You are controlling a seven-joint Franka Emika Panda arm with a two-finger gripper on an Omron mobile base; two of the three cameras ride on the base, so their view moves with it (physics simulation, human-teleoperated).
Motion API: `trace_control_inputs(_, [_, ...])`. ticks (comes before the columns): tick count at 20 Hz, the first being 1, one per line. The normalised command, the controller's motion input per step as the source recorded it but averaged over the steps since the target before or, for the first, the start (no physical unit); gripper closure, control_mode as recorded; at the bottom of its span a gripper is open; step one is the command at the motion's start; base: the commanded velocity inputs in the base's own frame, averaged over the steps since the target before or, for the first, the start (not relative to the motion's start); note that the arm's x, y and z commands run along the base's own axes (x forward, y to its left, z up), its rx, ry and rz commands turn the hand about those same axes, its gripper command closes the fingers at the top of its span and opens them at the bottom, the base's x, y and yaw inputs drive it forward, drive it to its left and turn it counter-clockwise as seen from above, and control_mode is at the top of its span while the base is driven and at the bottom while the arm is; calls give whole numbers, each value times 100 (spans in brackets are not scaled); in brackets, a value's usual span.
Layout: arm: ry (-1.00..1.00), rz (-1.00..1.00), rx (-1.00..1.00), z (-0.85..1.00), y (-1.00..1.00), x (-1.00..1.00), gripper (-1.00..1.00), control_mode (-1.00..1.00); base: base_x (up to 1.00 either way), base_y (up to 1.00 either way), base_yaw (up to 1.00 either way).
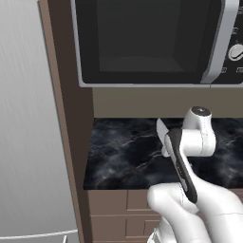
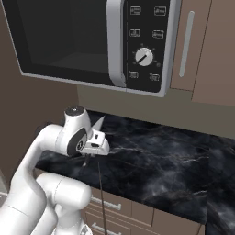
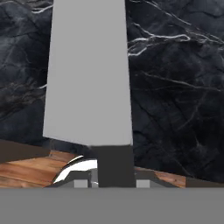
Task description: Move the cutting board and knife to the sink. Then move spray from the cabinet to the counter.
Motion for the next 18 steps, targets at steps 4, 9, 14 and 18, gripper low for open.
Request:
trace_control_inputs(4, [4, 5, -9, 26, 1, -29, 100, -100, 0, 0, 0])
trace_control_inputs(9, [8, 2, -5, 18, 0, -24, 100, -100, 0, 0, 0])
trace_control_inputs(14, [2, 0, 0, 2, 0, -5, 100, -100, 0, 0, 0])
trace_control_inputs(18, [0, 0, 0, 0, 0, 0, 100, -100, 0, 0, 0])
